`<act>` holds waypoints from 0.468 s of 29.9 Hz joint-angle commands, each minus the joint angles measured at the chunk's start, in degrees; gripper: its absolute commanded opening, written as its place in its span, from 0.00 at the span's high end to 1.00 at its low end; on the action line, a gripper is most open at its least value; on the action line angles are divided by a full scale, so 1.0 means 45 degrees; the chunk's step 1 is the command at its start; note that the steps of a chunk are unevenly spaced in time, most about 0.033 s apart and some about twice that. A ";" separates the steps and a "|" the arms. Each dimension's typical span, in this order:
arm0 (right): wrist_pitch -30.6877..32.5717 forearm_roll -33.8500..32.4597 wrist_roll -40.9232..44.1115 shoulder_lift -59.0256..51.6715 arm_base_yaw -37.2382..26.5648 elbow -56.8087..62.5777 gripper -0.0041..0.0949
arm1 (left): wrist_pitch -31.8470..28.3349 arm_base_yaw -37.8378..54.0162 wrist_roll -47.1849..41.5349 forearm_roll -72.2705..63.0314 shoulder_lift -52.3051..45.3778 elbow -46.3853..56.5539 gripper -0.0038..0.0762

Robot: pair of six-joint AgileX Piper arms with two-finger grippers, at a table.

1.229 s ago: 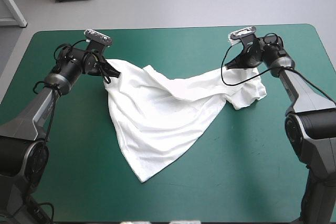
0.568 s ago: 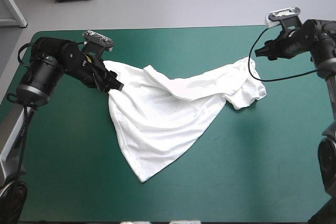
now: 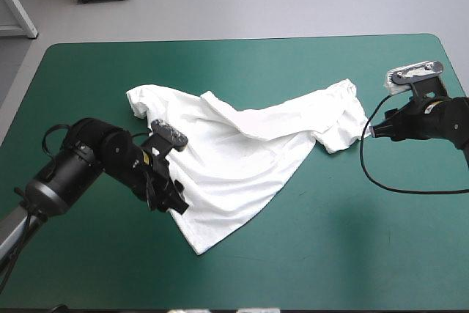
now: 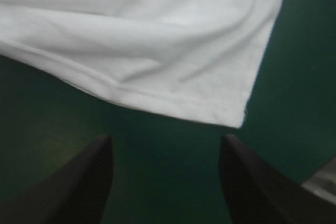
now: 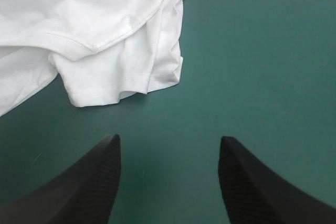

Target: Fold the cloth

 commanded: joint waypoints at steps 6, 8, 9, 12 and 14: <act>-0.0731 0.0098 0.0109 -0.0423 -0.0022 -0.0205 0.42 | -0.0290 -0.3014 0.0604 -0.0081 -0.0726 0.1933 0.40; -0.0731 0.0098 0.0109 -0.0423 -0.0022 -0.0205 0.42 | -0.1385 -0.3687 0.0645 0.0024 -0.0726 0.2252 0.40; -0.0731 0.0098 0.0109 -0.0423 -0.0022 -0.0205 0.42 | -0.1804 -0.3897 0.0645 0.0001 -0.0693 0.2427 0.40; -0.0731 0.0098 0.0109 -0.0423 -0.0022 -0.0205 0.42 | -0.2828 -0.4438 0.0645 0.0045 -0.0422 0.2885 0.40; -0.0755 0.0098 0.0109 -0.0423 -0.0022 -0.0205 0.42 | -0.3361 -0.4463 0.0645 0.0072 -0.0090 0.3122 0.40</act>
